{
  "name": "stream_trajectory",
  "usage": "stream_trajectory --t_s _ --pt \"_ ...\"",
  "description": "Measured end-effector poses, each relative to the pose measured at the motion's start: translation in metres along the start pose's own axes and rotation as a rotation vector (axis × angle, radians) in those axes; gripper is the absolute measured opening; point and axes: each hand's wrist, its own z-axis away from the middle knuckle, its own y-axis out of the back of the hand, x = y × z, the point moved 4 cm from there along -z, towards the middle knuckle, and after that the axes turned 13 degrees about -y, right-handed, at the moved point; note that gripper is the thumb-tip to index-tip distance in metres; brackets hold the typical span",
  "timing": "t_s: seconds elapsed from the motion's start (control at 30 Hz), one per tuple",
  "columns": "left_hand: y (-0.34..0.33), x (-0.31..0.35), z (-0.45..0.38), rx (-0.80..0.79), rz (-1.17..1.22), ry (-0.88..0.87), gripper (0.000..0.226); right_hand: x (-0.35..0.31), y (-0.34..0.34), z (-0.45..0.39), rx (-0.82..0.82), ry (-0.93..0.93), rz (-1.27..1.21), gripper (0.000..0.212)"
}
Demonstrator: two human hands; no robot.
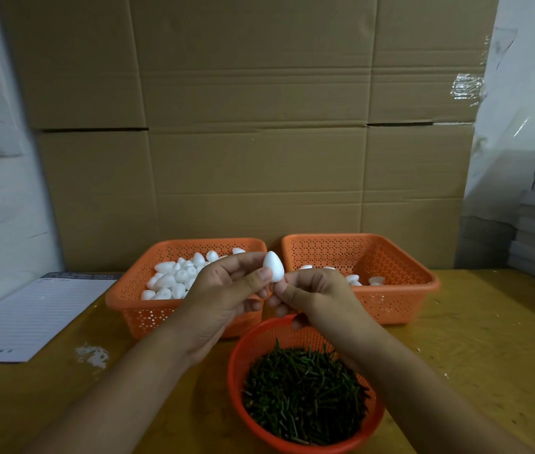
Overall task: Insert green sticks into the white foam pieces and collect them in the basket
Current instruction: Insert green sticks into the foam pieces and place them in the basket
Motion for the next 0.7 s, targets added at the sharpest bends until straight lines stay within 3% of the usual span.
stream_trajectory --t_s 0.27,0.43,0.7 --pt "0.0030 -0.0012 0.0001 -0.011 0.002 0.025 0.054 0.0010 -0.0017 0.0002 -0.026 -0.019 0.000 0.026" --pt "0.0021 -0.0011 0.0004 0.003 0.003 0.016 0.051 0.0019 0.0009 -0.0007 0.052 -0.007 -0.017 0.019" --pt "-0.0021 -0.0002 0.0011 0.007 0.025 -0.007 0.027 0.0019 -0.0007 -0.0018 0.087 -0.003 -0.047 0.016"
